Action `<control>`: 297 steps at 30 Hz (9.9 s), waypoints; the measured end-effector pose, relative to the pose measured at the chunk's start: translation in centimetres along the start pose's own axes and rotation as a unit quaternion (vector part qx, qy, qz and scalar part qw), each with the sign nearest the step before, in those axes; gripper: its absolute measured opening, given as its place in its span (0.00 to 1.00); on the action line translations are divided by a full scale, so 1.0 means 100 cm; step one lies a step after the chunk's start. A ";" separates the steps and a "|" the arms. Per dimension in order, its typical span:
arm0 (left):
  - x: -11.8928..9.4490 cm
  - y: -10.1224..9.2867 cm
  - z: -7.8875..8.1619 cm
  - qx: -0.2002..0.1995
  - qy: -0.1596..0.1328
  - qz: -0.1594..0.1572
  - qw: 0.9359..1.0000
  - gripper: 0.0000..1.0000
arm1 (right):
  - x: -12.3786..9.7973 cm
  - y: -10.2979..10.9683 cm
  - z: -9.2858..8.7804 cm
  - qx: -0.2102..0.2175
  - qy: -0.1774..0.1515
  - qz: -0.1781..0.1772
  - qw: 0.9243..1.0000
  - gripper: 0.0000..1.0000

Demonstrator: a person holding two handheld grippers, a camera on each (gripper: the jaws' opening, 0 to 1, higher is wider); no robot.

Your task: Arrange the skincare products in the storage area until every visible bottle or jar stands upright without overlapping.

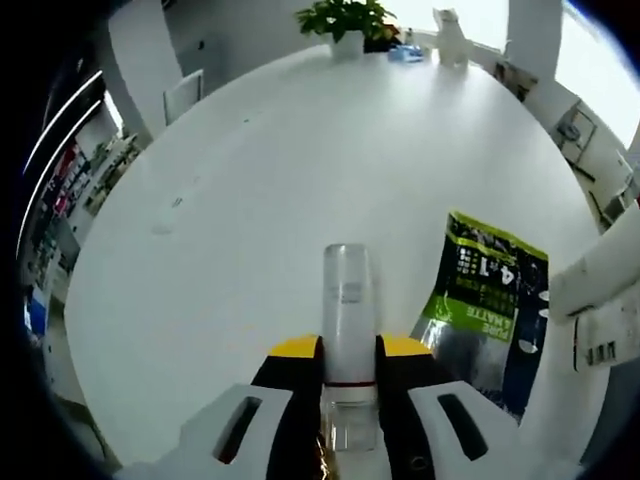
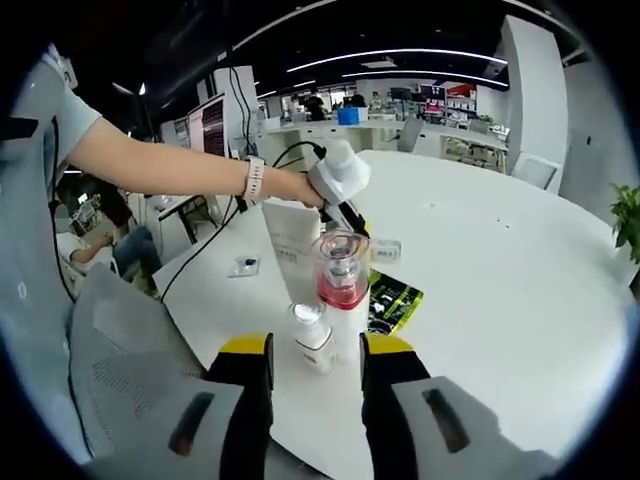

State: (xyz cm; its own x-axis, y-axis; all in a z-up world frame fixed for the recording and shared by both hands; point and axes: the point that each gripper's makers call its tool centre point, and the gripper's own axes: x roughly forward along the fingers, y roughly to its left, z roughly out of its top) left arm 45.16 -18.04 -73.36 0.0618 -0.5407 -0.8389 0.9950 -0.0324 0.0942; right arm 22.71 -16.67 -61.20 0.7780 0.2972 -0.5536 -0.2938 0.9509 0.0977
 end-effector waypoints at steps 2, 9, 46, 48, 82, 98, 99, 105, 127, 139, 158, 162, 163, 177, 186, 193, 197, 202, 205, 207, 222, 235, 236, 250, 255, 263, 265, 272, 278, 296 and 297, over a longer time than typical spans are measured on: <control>-0.007 -0.001 0.004 -0.025 -0.014 -0.002 1.000 0.17 | 0.000 0.002 -0.001 0.002 0.000 0.002 1.000 0.34; -0.018 0.004 0.007 -0.029 -0.027 0.017 0.999 0.16 | -0.002 0.017 0.001 -0.005 -0.009 0.025 1.000 0.34; -0.134 -0.068 -0.091 0.018 -0.066 0.099 0.993 0.16 | 0.027 0.101 0.013 -0.027 -0.031 0.111 0.993 0.25; -0.140 -0.078 -0.088 0.003 -0.083 0.095 0.992 0.16 | 0.030 0.100 0.015 -0.009 -0.038 0.108 0.993 0.25; -0.203 -0.171 -0.031 -0.047 -0.237 0.057 0.969 0.16 | 0.055 0.090 0.062 0.217 -0.174 0.125 0.952 0.32; -0.206 -0.180 -0.020 -0.021 -0.246 0.074 0.966 0.17 | 0.045 0.087 0.073 0.327 -0.222 0.159 0.905 0.23; -0.206 -0.179 -0.020 -0.006 -0.244 0.084 0.966 0.17 | 0.045 0.087 0.074 0.331 -0.224 0.162 0.903 0.23; -0.205 -0.173 -0.020 0.002 -0.247 0.082 0.966 0.18 | 0.041 0.087 0.076 0.342 -0.231 0.164 0.896 0.20; -0.187 -0.205 -0.039 -0.066 -0.233 -0.070 0.968 0.26 | 0.017 0.101 0.085 0.170 -0.256 0.198 0.931 0.19; -0.181 -0.220 -0.050 -0.032 -0.203 -0.180 0.962 0.22 | 0.009 0.121 0.085 0.067 -0.242 0.246 0.936 0.19; -0.183 -0.216 -0.065 0.018 -0.160 -0.167 0.973 0.19 | 0.018 0.109 0.058 0.103 -0.189 0.253 0.943 0.20; -0.190 -0.215 -0.060 0.023 -0.176 -0.169 0.970 0.19 | 0.015 0.100 0.053 0.131 -0.189 0.261 0.937 0.21; -0.191 -0.215 -0.060 0.022 -0.175 -0.171 0.969 0.19 | 0.015 0.099 0.051 0.134 -0.187 0.260 0.938 0.21; -0.196 -0.206 -0.056 0.042 -0.161 -0.156 0.974 0.18 | 0.028 0.096 0.025 0.094 -0.119 0.229 0.961 0.29; -0.194 -0.204 -0.065 0.039 -0.141 -0.154 0.977 0.18 | 0.047 0.094 -0.005 0.049 -0.036 0.191 0.980 0.22; -0.188 -0.202 -0.071 0.037 -0.131 -0.149 0.979 0.18 | 0.066 0.100 -0.032 0.003 0.047 0.174 0.984 0.23; -0.186 -0.196 -0.077 0.031 -0.120 -0.140 0.982 0.18 | 0.066 0.094 -0.032 -0.015 0.044 0.154 0.987 0.24; -0.179 -0.191 -0.091 0.037 -0.075 -0.128 0.988 0.18 | 0.060 0.084 -0.024 -0.034 0.031 0.129 0.991 0.24; -0.172 -0.186 -0.106 0.051 -0.032 -0.115 0.992 0.18 | 0.059 0.086 -0.018 -0.053 0.018 0.122 0.991 0.24; -0.168 -0.185 -0.108 0.050 -0.024 -0.114 0.992 0.18 | 0.060 0.087 -0.017 -0.084 0.022 0.115 0.990 0.25; -0.162 -0.181 -0.122 0.079 0.035 -0.114 0.990 0.18 | 0.114 0.132 -0.025 -0.357 0.072 0.152 0.919 0.30; -0.161 -0.187 -0.125 0.073 0.071 -0.118 0.988 0.18 | 0.129 0.147 -0.030 -0.431 0.082 0.161 0.884 0.24; -0.161 -0.188 -0.124 0.070 0.069 -0.120 0.988 0.18 | 0.129 0.147 -0.030 -0.432 0.083 0.161 0.884 0.24; -0.166 -0.185 -0.104 0.064 -0.027 -0.123 0.990 0.21 | 0.122 0.134 -0.024 -0.388 0.060 0.166 0.905 0.21; -0.171 -0.179 -0.102 0.046 -0.060 -0.122 0.990 0.21 | 0.116 0.129 -0.018 -0.335 0.035 0.170 0.926 0.21; -0.189 -0.176 -0.078 -0.047 -0.181 -0.157 0.970 0.26 | 0.097 0.131 -0.006 -0.197 -0.024 0.217 0.956 0.21; -0.194 -0.177 -0.070 -0.048 -0.215 -0.167 0.961 0.24 | 0.092 0.130 0.000 -0.159 -0.044 0.224 0.961 0.21; -0.219 -0.176 -0.041 -0.112 -0.329 -0.211 0.914 0.24 | 0.076 0.136 0.020 -0.070 -0.100 0.275 0.954 0.21; -0.231 -0.180 -0.027 -0.126 -0.369 -0.243 0.888 0.24 | 0.066 0.146 0.035 -0.022 -0.138 0.311 0.940 0.21; -0.235 -0.194 -0.007 -0.151 -0.380 -0.278 0.869 0.18 | 0.059 0.158 0.040 0.019 -0.148 0.348 0.926 0.22; -0.233 -0.194 -0.007 -0.151 -0.375 -0.274 0.873 0.18 | 0.060 0.158 0.039 0.020 -0.145 0.346 0.927 0.22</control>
State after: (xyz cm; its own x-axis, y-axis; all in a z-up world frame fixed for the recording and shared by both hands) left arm 24.42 -4.22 -55.99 -0.3858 -0.9153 -0.1158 0.8414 -0.2976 -0.4510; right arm 24.88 0.45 -59.79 0.5289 0.8425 -0.1026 -0.7621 0.5246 0.3795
